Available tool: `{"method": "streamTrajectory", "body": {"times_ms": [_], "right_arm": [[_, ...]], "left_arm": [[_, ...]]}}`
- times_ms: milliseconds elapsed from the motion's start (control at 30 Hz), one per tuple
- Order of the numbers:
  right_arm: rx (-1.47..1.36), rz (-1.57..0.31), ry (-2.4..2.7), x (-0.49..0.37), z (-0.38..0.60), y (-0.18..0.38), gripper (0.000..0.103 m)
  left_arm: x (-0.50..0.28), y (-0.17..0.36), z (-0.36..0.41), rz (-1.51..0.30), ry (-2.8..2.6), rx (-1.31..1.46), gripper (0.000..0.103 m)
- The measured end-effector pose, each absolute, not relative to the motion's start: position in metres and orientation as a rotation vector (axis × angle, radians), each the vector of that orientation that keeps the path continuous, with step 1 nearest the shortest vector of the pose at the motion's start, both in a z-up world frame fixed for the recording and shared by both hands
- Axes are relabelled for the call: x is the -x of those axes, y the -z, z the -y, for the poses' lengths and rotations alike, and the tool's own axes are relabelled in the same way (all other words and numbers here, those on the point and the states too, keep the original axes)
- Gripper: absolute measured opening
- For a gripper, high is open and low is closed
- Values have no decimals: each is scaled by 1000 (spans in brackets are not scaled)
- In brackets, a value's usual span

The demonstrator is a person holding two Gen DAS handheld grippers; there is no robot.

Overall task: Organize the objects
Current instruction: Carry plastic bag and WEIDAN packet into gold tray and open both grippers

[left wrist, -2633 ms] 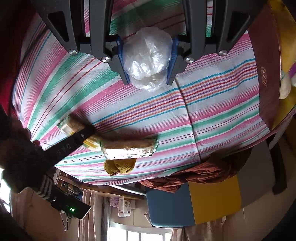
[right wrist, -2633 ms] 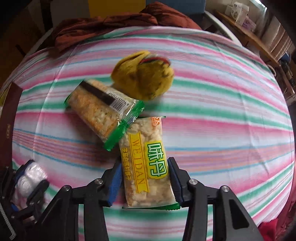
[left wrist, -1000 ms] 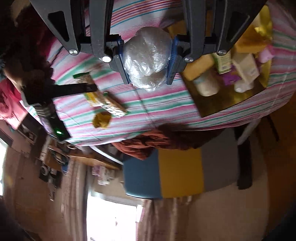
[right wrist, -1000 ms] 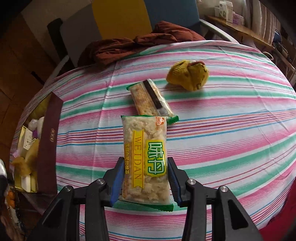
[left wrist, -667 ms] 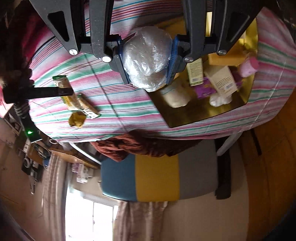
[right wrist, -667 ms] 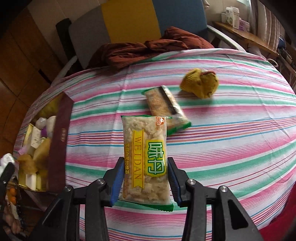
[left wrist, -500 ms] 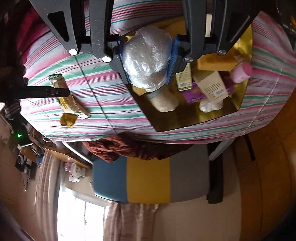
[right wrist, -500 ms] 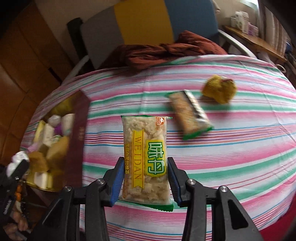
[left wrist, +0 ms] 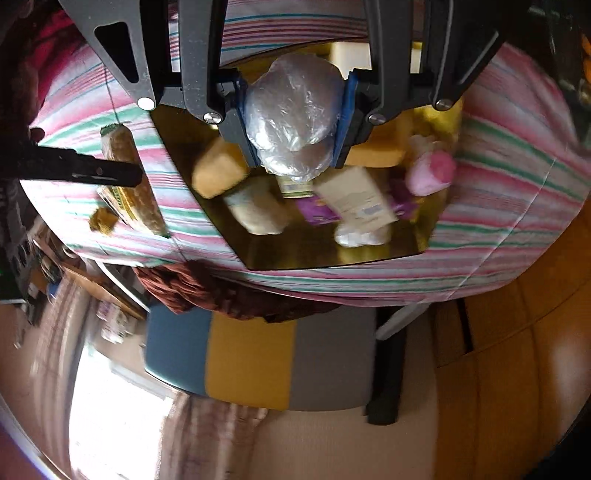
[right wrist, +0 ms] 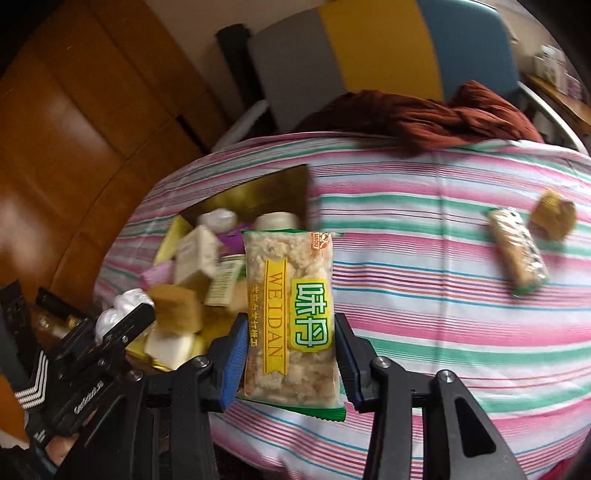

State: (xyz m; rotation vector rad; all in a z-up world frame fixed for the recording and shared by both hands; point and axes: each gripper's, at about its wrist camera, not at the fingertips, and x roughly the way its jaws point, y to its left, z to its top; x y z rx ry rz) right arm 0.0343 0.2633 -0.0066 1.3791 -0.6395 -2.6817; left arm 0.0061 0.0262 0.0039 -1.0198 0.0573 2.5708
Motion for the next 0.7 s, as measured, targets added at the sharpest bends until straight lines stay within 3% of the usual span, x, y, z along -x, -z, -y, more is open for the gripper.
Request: {"method": "streamTrajectory", "body": {"times_ms": [333, 700], "right_arm": [[-1386, 533, 2602, 17, -220, 5, 44], [-1430, 452, 2584, 65, -209, 4, 44]], "left_arm": [[2, 1, 11, 76, -2576, 1104, 38], [8, 10, -32, -8, -2530, 1100, 38]]}}
